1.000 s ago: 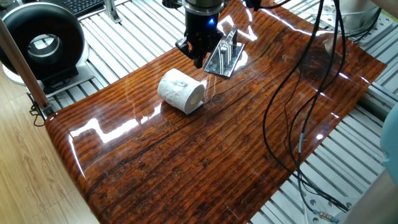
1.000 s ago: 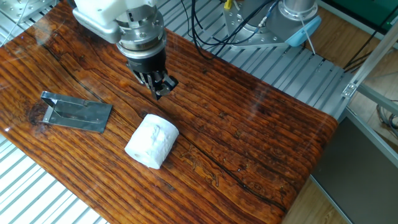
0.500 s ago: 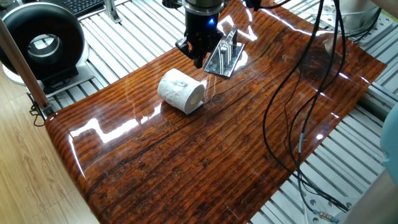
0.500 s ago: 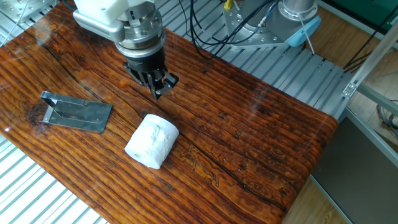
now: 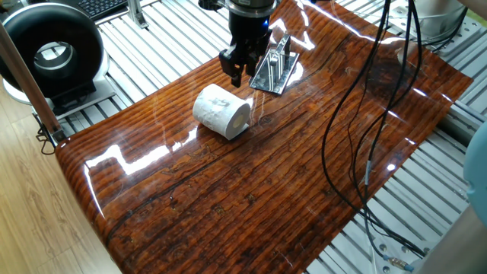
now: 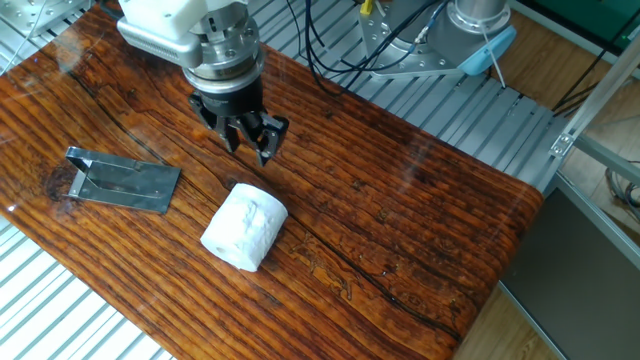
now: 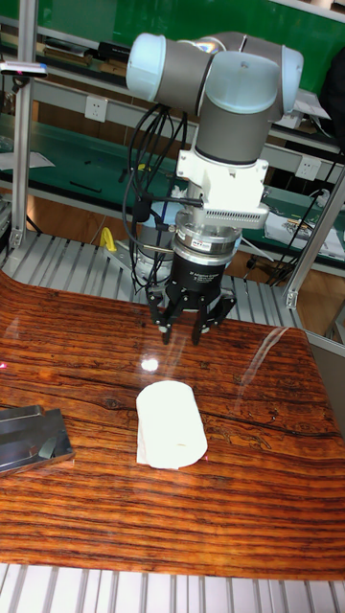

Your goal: Put the toilet paper on its holder

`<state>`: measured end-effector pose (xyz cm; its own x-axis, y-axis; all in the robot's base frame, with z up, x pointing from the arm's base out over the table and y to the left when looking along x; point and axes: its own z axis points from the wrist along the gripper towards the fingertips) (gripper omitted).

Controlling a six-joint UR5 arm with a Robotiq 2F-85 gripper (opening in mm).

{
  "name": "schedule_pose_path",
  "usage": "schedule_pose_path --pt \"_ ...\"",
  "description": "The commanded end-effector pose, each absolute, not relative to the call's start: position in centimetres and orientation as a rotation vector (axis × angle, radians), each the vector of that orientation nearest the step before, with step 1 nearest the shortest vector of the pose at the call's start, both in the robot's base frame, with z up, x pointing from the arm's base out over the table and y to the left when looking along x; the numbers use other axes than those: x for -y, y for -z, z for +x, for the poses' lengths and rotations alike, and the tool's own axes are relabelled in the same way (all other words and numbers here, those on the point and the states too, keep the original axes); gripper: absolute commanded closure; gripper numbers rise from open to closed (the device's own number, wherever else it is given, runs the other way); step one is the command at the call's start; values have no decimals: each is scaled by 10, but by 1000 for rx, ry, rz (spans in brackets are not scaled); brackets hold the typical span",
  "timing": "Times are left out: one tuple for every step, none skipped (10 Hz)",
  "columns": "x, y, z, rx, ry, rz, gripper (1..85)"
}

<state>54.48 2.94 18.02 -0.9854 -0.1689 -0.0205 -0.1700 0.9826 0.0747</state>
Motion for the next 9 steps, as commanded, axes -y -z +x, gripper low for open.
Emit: schedule_pose_path --pt "-35 -181 547 -3103 -154 -267 107" --pt "-35 -181 539 -3133 -162 -282 93" --pt "-37 -180 537 -3138 -173 -293 73" --pt "-40 -179 538 -3135 -190 -302 63" --pt "-42 -175 542 -3121 -200 -315 60" --pt "-45 -171 546 -3107 -209 -324 47" --pt "-47 -168 548 -3104 -213 -326 43" --pt "-47 -168 549 -3105 -209 -329 40" --pt "-49 -166 551 -3106 -214 -332 40"
